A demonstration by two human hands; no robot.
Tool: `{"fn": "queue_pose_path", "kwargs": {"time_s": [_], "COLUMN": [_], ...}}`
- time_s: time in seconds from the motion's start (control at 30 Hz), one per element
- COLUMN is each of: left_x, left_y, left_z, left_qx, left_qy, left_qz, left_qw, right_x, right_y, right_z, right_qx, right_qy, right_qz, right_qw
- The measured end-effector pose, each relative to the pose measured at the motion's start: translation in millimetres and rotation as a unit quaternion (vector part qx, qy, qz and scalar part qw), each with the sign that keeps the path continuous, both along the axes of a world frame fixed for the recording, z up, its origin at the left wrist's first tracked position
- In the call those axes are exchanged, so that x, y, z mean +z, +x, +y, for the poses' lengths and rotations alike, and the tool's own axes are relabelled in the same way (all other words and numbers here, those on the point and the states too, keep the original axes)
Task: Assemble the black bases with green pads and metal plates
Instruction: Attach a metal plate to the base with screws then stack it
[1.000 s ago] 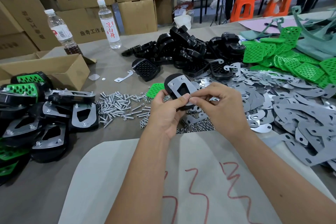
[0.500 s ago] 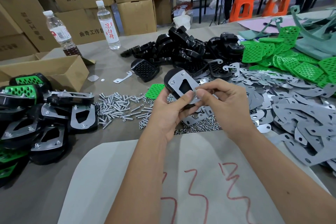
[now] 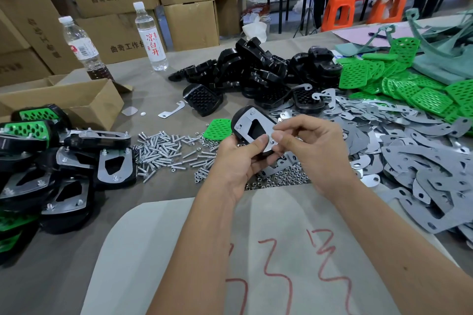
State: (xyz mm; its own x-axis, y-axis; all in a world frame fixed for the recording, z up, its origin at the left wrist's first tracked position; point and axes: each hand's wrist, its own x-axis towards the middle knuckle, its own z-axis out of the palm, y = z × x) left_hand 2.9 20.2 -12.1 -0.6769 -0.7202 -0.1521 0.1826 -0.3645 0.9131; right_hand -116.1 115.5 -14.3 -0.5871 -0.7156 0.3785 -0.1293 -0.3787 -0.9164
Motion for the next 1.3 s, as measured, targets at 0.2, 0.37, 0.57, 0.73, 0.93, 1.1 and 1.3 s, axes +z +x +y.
{"fn": "queue_pose_path", "kwargs": {"time_s": [0.2,0.37,0.57,0.73,0.93,1.1,1.3], "left_x": [2.0,8.4,7.0,3.1,2.1,2.7,2.1], "left_y": [1.1,0.2,-2.6,4.5,5.6,4.7,-0.3], "left_z": [0.7,2.9,2.8,-2.6,-2.7,-2.2,0.7], "left_qx": [-0.009,-0.039,0.003,-0.012,-0.017,-0.018,0.000], "left_qy": [-0.010,0.076,0.065,0.000,-0.019,-0.036,-0.032], "left_qz": [-0.006,0.050,0.066,0.009,0.010,0.012,-0.010], "left_qw": [1.000,0.995,0.996,1.000,1.000,0.999,0.999], "right_x": [-0.6,0.5,-1.1,-3.4,-4.1,-5.1,-8.2], "right_y": [-0.7,-5.0,-6.6,-8.2,-8.6,-9.8,-10.4], "right_z": [1.0,0.2,0.8,0.9,0.1,-1.2,-2.4], "right_qx": [0.011,-0.011,0.013,-0.009,-0.010,-0.007,-0.048], "right_qy": [-0.009,-0.034,0.027,0.070,0.071,0.078,0.083], "right_qz": [0.018,-0.106,-0.102,-0.090,-0.107,-0.109,-0.061], "right_qw": [1.000,0.994,0.994,0.993,0.992,0.991,0.994]}}
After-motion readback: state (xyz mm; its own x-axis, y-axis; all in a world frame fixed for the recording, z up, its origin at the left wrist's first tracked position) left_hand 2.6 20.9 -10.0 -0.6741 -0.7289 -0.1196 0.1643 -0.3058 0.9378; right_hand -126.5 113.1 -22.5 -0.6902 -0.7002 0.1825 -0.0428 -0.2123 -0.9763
